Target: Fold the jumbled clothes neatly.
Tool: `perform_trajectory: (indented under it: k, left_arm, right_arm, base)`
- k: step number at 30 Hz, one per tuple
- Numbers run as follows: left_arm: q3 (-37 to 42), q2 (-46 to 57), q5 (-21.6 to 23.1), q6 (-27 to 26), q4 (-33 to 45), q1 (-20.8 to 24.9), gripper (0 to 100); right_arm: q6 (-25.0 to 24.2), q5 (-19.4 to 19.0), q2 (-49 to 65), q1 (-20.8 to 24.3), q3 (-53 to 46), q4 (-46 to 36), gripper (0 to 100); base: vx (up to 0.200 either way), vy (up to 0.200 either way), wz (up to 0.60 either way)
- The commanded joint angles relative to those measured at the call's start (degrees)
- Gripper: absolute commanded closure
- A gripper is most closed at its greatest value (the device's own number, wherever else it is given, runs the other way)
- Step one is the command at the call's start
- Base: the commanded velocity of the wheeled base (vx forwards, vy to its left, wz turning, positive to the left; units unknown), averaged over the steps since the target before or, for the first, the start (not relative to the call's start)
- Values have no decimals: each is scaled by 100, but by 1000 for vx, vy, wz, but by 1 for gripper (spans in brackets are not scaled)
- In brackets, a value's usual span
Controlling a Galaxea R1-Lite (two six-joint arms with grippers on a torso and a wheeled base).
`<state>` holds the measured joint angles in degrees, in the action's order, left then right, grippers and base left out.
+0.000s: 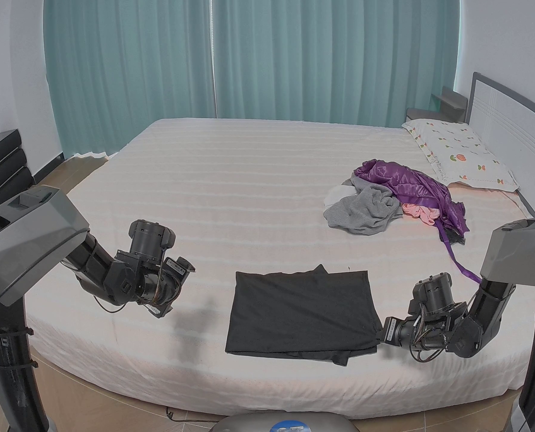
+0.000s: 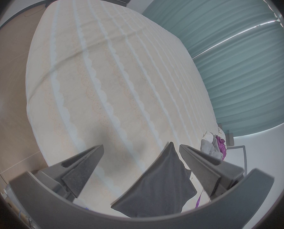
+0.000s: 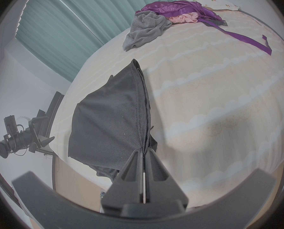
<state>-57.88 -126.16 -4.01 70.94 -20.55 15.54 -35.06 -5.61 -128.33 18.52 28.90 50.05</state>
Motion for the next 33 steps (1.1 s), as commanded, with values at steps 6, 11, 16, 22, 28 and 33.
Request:
perform_trajectory:
  k: [6,11,16,22,28,33]
  left_arm:
    - [5,-58,-3,-1,-1,1,0]
    - [-4,-67,-3,-1,-1,1,0]
    - [14,-67,-3,-1,-1,10,0]
    - [14,-84,-3,-10,-1,10,0]
    - [14,-84,-12,-36,-1,1,0]
    - [14,-84,-12,-36,-1,19,0]
  right_arm:
    - [96,-11,-34,-59,-16,4,0]
    - [-36,-54,-87,-226,590,39,0]
    - [-212,33,-746,-296,1706,-75,0]
    - [-221,359,-1774,-384,3139,-110,0]
    - [-194,385,-2003,-410,3781,-400,0]
    - [-221,385,-2117,-489,4238,-611,0]
  base:
    - [0,0,0]
    - [0,0,0]
    - [0,0,0]
    - [0,0,0]
    - [0,0,0]
    - [0,0,0]
